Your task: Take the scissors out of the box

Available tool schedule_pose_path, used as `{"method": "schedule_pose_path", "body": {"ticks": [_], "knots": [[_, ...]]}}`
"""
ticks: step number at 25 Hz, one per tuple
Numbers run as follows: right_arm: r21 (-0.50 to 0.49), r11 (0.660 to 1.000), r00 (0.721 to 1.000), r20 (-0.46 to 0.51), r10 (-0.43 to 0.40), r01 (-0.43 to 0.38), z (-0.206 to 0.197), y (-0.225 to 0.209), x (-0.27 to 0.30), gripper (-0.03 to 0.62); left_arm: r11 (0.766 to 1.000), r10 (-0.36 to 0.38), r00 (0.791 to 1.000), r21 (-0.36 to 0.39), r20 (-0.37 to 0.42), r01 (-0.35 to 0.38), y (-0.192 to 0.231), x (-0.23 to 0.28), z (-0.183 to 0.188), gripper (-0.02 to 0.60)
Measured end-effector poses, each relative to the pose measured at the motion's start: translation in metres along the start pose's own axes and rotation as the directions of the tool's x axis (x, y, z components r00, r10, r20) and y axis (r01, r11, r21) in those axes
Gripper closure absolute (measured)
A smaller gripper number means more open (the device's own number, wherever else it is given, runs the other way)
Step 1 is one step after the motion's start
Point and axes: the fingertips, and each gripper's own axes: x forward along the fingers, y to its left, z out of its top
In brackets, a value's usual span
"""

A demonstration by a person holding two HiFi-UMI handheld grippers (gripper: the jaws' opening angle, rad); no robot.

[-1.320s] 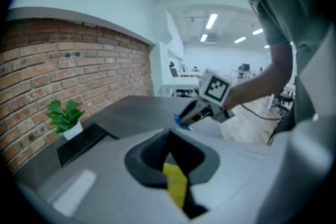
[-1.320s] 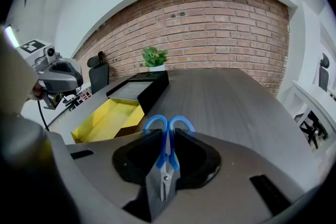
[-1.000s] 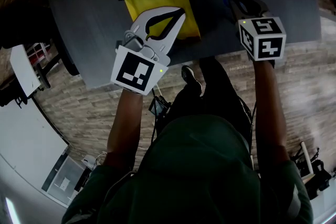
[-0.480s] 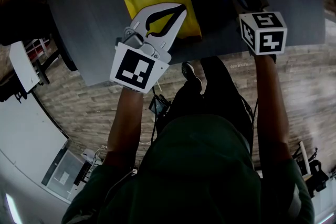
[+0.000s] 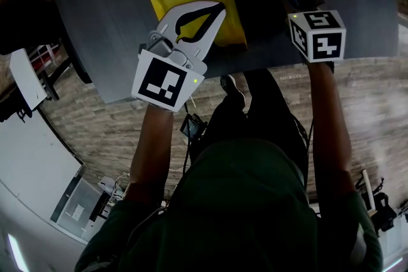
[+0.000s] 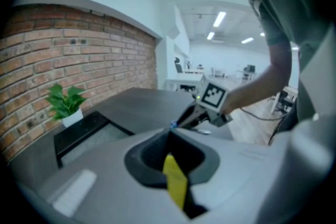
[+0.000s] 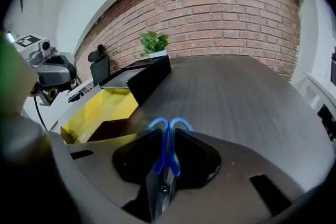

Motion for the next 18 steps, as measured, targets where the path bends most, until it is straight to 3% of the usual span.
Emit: {"method": "schedule_pose_path", "body": {"ticks": [18], "knots": [[-0.008, 1.000, 0.999, -0.042, 0.003, -0.004, -0.011, -0.002, 0.019, 0.517, 1.000, 0.001, 1.000, -0.020, 0.002, -0.001, 0.008, 0.007, -0.007, 0.581]]}}
